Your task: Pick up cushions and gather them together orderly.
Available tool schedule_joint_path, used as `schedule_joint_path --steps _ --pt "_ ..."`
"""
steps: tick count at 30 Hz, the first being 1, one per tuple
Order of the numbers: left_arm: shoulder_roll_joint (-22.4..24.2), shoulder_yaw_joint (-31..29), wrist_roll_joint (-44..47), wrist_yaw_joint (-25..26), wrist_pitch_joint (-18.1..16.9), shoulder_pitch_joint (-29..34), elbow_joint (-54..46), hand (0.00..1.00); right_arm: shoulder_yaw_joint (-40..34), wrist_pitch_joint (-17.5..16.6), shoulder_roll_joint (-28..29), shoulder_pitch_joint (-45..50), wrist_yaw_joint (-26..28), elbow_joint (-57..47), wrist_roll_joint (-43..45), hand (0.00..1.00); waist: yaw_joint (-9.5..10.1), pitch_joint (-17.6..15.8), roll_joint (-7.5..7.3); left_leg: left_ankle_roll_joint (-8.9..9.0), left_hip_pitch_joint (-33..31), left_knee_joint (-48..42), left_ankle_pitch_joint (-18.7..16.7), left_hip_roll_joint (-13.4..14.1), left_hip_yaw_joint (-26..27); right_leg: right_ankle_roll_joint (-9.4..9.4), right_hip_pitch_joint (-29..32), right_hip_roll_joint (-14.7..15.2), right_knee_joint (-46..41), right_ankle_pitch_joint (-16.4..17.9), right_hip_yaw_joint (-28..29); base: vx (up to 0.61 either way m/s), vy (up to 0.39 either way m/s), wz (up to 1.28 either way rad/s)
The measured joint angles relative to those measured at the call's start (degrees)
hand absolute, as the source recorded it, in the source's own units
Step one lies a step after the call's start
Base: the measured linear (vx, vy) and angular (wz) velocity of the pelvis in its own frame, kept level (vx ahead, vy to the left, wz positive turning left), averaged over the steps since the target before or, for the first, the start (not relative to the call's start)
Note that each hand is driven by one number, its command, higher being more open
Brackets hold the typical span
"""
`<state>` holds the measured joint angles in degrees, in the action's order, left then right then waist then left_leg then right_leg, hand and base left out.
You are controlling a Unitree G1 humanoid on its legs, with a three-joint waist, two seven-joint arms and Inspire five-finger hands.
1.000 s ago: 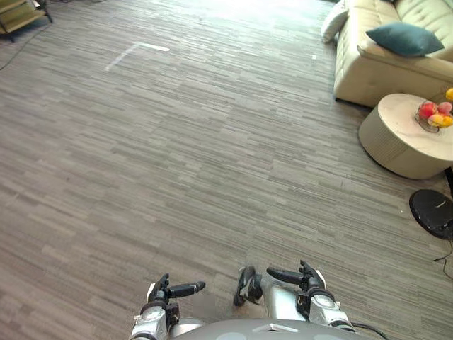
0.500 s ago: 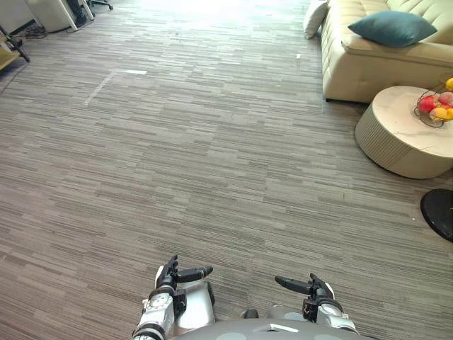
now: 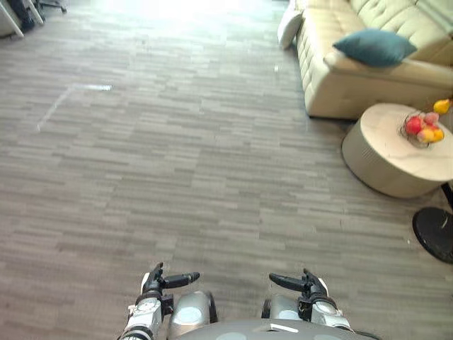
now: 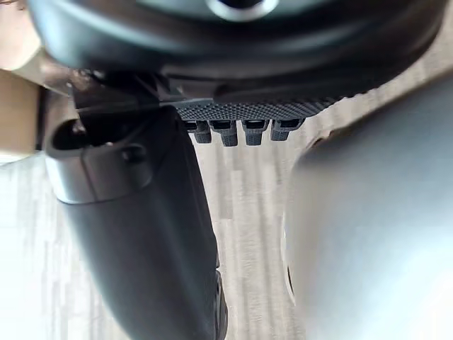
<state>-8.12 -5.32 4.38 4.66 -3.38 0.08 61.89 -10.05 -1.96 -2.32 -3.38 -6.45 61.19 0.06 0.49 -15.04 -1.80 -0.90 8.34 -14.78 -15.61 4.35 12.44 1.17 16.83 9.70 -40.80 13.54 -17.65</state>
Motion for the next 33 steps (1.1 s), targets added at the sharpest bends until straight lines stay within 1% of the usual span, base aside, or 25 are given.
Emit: schedule_joint_path --steps 1,2,3,4,5,7,9,11,12,15,17,19,20,22,23,24,25,26,27,28,29,30,31,32,33 --pt "0.01 0.02 0.00 0.00 0.04 0.02 0.25 1.00 -0.03 -0.08 0.00 -0.11 0.00 -0.11 0.03 1.00 -0.28 -0.01 0.02 0.33 1.16 1.01 -0.19 0.28 0.03 0.56 0.80 -0.85 4.72 -0.72 0.01 0.59 -0.116 0.10" --pt "0.01 0.03 -0.07 -0.02 0.21 0.31 0.35 1.00 -0.02 -0.04 0.14 -0.50 0.00 -0.35 0.03 1.00 -0.88 -0.03 -0.13 1.23 4.15 3.61 -0.71 0.39 -0.01 1.72 2.24 -2.49 16.54 -4.46 0.33 0.50 -0.129 0.13" --pt "0.05 0.06 -0.17 -0.04 0.21 0.37 0.35 1.00 -0.03 -0.04 0.19 -0.51 0.00 -0.48 0.04 1.00 -1.08 -0.04 -0.29 1.64 5.36 4.58 -0.95 0.30 0.00 2.20 2.13 -2.96 21.03 -6.28 0.63 0.63 -0.198 0.26" --pt "0.34 0.30 -0.62 -0.04 0.21 0.80 0.36 1.00 -0.16 0.20 0.16 -0.50 0.18 -0.77 0.09 1.00 -1.67 -0.17 -0.62 2.78 8.02 6.46 -1.66 0.17 -0.54 2.09 1.51 -3.88 25.90 -14.96 1.91 0.65 -0.225 0.28" --pt "0.99 0.41 -0.63 -0.10 0.08 0.50 0.36 1.00 -0.22 0.17 0.05 -0.74 0.26 -0.87 0.03 1.00 -1.77 -0.33 0.13 3.05 9.95 6.94 -1.75 0.97 -1.09 -1.87 1.32 -4.87 23.37 -18.90 2.51 0.65 -0.226 0.29" --pt "2.81 0.36 -0.64 -0.39 -0.21 0.38 0.28 1.00 -2.36 0.26 0.21 -1.04 0.27 -1.61 0.02 1.00 -1.82 -0.27 1.40 3.80 10.21 3.56 -1.23 2.70 -1.89 -5.44 3.21 -4.99 14.26 -11.62 2.15 0.67 -0.237 0.18" --pt "3.96 -0.64 -0.88 -0.42 -0.16 0.32 0.21 1.00 -3.78 0.64 0.57 -0.38 0.28 -2.22 0.05 1.00 -1.95 0.15 2.17 5.46 7.34 -8.18 -0.38 5.52 -3.95 -6.25 1.19 -5.56 10.41 -5.93 0.54 0.70 -0.278 0.26" --pt "4.80 -2.12 -2.70 -1.23 -0.18 0.37 -1.44 1.00 -3.07 1.05 0.56 0.62 0.41 -3.41 -0.02 1.00 -2.00 0.16 3.82 9.76 -4.63 -37.20 3.60 11.62 -6.75 -6.81 -4.87 -8.74 11.88 -2.10 -0.98 0.58 -0.257 0.18" --pt "5.31 -3.63 -2.72 -1.12 -0.31 0.72 -2.71 1.00 -2.21 1.32 0.30 0.70 0.25 -3.38 0.00 1.00 -1.80 -0.01 4.35 9.79 -8.17 -44.98 3.33 13.89 -5.23 -7.28 -7.92 -10.35 13.60 -1.35 -0.93 0.59 -0.216 -0.21" --pt "4.54 -4.59 -2.62 -0.55 -0.61 0.92 -4.57 1.00 -1.65 1.70 0.62 1.43 0.14 -2.76 0.06 1.00 -0.70 -0.26 3.33 7.26 -15.59 -46.17 0.63 14.92 0.42 -7.52 -17.30 -11.68 20.09 -0.24 0.78 0.46 -0.070 -0.25" --pt "4.53 -4.74 -2.08 -0.13 -1.11 0.87 -5.43 1.00 -1.70 1.86 0.53 1.45 -0.05 -1.96 0.07 1.00 -0.11 -0.55 2.86 5.71 -20.57 -36.09 -1.25 12.91 2.85 -7.13 -22.11 -11.61 24.70 -0.48 2.35 0.47 0.035 -0.33" --pt "4.62 -4.78 -1.47 -0.12 -1.18 0.70 -6.04 1.00 -1.71 1.94 0.55 1.43 -0.17 -1.36 0.07 1.00 0.28 -0.64 2.67 5.74 -23.50 -22.95 -0.41 9.63 2.82 -6.59 -25.27 -10.85 28.05 -0.50 3.34 0.43 0.111 -0.32" --pt "4.90 -4.77 -1.00 -0.08 -1.47 0.62 -6.62 1.00 -1.68 1.91 0.45 1.61 -0.33 -0.40 0.07 1.00 0.94 -0.82 2.45 5.76 -24.66 -5.78 5.71 6.07 2.36 -4.82 -29.14 -9.86 31.30 0.20 4.72 0.46 0.174 -0.26" --pt "5.19 -4.77 -0.51 -0.07 -1.60 0.61 -6.65 1.00 -1.65 1.95 0.22 1.81 -0.43 0.09 0.07 1.00 1.14 -0.73 2.63 6.00 -25.20 1.35 9.74 5.19 2.29 -3.60 -31.01 -9.76 32.59 0.94 5.40 0.50 0.215 -0.33" --pt "5.01 -4.95 0.13 -0.07 -1.59 0.36 -6.68 1.00 -1.62 1.93 0.14 1.88 -0.68 1.03 0.07 1.00 2.26 -0.65 2.33 5.33 -25.03 2.85 16.89 5.06 2.20 -2.09 -33.17 -9.26 33.23 2.77 7.15 0.44 0.208 -0.41" --pt "4.69 -4.92 0.12 -0.06 -1.61 0.21 -6.66 1.00 -1.58 1.93 0.21 1.86 -0.83 1.15 0.08 1.00 2.44 -0.36 2.30 4.83 -24.91 2.28 18.53 4.68 2.42 -1.96 -33.64 -8.74 33.24 3.41 7.60 0.66 0.269 -0.40" --pt "3.99 -4.91 0.11 -0.06 -1.59 -0.19 -6.63 1.00 -1.05 1.84 1.02 1.81 -1.12 1.71 0.09 1.00 2.44 -0.10 0.45 4.01 -25.84 -0.62 19.13 3.70 2.17 -2.23 -33.83 -7.19 32.67 4.49 8.36 0.54 0.205 -0.23" --pt "3.31 -5.11 0.13 -0.06 -1.54 -0.70 -6.54 1.00 -0.96 1.73 1.16 1.83 -0.87 2.03 0.04 1.00 2.35 0.23 0.02 0.27 -28.21 -7.43 16.44 3.31 1.30 -2.21 -32.57 -6.27 28.28 4.46 9.67 0.53 0.213 -0.16" --pt "3.28 -5.12 0.11 -0.06 -1.54 -0.74 -6.48 1.00 -1.00 1.69 1.15 1.90 -0.88 2.08 0.04 1.00 2.32 0.31 -0.04 -0.11 -28.51 -8.91 15.27 3.27 1.24 -2.10 -32.27 -6.03 26.79 4.53 9.96 0.52 0.235 -0.10" --pt "2.89 -5.10 0.10 -0.05 -1.54 -0.80 -5.95 1.00 -1.45 1.78 1.37 2.16 -1.05 2.65 0.35 1.00 2.30 0.90 -1.05 -0.75 -27.93 -13.03 10.65 2.78 1.64 -0.11 -29.10 -3.90 15.61 5.08 10.94 0.52 0.233 -0.05" --pt "2.25 -4.93 0.03 -0.01 -1.48 -0.82 -5.12 1.00 -1.54 1.74 1.43 2.22 -1.13 3.01 0.13 1.00 2.14 1.36 -2.26 -1.37 -25.91 -15.30 6.92 1.50 2.80 4.20 -23.44 -0.94 0.26 2.45 12.38 0.60 0.250 -0.05" --pt "2.18 -4.72 0.00 -0.01 -1.40 -0.89 -4.63 1.00 -1.53 1.70 1.39 2.12 -1.09 3.02 0.09 1.00 1.90 1.43 -2.54 -1.68 -24.75 -16.19 5.12 1.05 2.88 6.05 -21.29 0.22 -5.61 -0.63 13.16 0.50 0.172 -0.06" --pt "1.72 -4.38 -0.04 0.02 -0.83 -0.98 -3.59 1.00 -1.52 1.56 1.38 1.77 -0.87 2.87 0.10 1.00 1.51 1.24 -2.70 -2.11 -21.03 -17.37 1.50 -0.16 2.93 6.20 -17.37 2.92 -17.57 -3.65 12.80 0.62 0.163 -0.01" --pt "1.34 -4.23 -0.05 0.37 -0.19 -0.65 -2.11 1.00 -0.93 1.18 1.16 1.77 -0.46 2.01 0.05 1.00 1.08 1.00 -2.24 -2.25 -15.43 -16.44 -1.46 -0.59 2.81 2.86 -14.40 4.70 -23.79 -1.47 10.01 0.52 0.099 -0.02" --pt "1.25 -4.15 -0.09 0.44 -0.06 -0.44 -1.95 1.00 -0.60 1.10 1.09 1.79 -0.39 1.86 0.05 1.00 1.04 1.08 -2.11 -2.19 -14.13 -15.91 -1.90 -0.56 2.79 2.17 -13.62 4.70 -24.03 -1.01 9.42 0.50 0.056 -0.01"
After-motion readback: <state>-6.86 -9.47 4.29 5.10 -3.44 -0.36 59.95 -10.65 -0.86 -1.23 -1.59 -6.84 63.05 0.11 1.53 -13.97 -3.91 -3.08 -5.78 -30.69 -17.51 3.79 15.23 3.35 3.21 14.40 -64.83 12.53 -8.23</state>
